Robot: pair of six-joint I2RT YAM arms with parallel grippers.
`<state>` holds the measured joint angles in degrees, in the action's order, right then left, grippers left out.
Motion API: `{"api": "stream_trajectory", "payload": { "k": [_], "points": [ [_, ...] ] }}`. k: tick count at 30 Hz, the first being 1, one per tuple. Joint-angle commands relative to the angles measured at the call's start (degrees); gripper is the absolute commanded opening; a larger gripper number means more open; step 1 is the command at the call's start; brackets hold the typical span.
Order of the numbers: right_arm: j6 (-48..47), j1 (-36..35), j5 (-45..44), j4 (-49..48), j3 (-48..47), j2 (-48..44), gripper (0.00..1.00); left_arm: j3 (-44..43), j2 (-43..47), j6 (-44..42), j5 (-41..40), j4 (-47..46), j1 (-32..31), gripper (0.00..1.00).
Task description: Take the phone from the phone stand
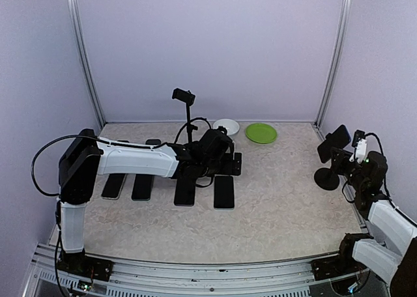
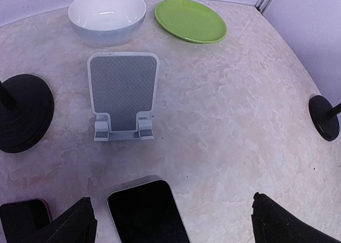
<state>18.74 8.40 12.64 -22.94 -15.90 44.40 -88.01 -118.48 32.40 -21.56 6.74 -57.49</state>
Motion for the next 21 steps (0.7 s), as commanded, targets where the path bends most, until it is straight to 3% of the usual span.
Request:
{"api": "stream_trajectory", "payload": {
  "k": [1, 12, 16, 21],
  "points": [
    [-1.03, 1.64, 4.54, -4.8, 0.58, 1.04, 0.33, 1.23, 3.15, -1.72, 0.68, -2.24, 0.37, 0.99],
    [-2.53, 1.7, 12.3, -5.41, -2.68, 4.04, 0.04, 1.89, 4.22, -3.95, 0.03, -3.46, -0.02, 0.99],
    [-0.37, 1.7, 17.82, -5.87, -4.5, 6.19, 0.0, 3.29, 5.98, -7.26, 0.57, -5.69, -0.49, 0.99],
    [3.4, 0.93, 23.31, -7.7, -5.84, 7.57, 0.0, 6.44, 8.6, -12.9, 6.94, -10.82, -0.56, 0.99]
  ]
}}
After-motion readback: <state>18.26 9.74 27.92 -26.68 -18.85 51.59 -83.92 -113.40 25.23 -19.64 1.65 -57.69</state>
